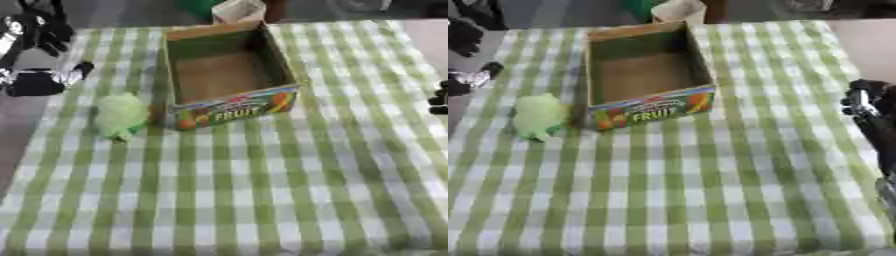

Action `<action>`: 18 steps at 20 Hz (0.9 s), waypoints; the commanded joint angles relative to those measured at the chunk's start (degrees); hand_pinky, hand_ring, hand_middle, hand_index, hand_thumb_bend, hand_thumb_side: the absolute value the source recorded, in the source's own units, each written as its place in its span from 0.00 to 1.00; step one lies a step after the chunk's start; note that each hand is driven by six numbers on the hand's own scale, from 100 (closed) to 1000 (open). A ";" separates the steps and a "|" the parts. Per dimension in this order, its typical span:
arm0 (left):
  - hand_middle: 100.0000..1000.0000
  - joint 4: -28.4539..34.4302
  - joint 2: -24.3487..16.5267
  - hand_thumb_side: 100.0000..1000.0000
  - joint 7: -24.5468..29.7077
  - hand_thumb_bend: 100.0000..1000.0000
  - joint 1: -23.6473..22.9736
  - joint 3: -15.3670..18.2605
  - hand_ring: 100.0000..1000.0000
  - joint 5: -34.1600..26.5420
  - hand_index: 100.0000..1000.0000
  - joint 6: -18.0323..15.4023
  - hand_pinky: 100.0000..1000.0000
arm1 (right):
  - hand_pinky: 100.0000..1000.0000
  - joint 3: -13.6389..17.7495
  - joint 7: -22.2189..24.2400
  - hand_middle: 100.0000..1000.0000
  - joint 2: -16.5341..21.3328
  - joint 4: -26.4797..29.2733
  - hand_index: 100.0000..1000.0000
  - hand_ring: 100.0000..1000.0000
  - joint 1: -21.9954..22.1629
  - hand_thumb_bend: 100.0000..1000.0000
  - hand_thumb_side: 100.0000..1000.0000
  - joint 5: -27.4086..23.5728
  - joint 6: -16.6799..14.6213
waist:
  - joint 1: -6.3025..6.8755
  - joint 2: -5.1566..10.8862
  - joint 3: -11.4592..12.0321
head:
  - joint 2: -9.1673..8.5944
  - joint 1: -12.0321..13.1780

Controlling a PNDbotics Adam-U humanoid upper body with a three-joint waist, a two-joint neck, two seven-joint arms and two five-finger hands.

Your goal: Pick up objects on the table and place them in the box.

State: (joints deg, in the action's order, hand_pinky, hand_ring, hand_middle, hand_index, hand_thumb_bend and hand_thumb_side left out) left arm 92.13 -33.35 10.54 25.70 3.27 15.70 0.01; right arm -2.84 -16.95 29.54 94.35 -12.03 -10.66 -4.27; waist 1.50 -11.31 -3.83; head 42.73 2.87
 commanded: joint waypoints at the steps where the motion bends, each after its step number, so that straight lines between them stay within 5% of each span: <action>1: 0.52 1.31 -2.30 0.00 0.14 0.39 0.84 0.14 0.56 0.21 0.65 -0.10 0.56 | 0.57 0.59 -0.13 0.51 1.25 0.98 0.62 0.57 -0.35 0.00 0.46 0.17 -0.10 | -0.08 0.88 0.09 | -0.25 0.14; 18: 0.54 0.80 -4.10 0.00 3.77 0.47 1.74 -2.21 0.57 1.47 0.67 -0.30 0.57 | 0.57 0.51 -0.04 0.51 1.27 0.90 0.62 0.57 -0.33 0.00 0.45 0.17 -0.08 | -0.06 0.92 -0.01 | -0.11 0.21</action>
State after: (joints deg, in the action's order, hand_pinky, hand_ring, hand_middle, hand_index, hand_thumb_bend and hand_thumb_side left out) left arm 92.11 -34.84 13.44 26.35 1.22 16.85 -0.18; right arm -2.84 -16.94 29.54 94.35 -12.02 -10.66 -4.27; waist 1.50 -11.31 -3.84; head 42.73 2.91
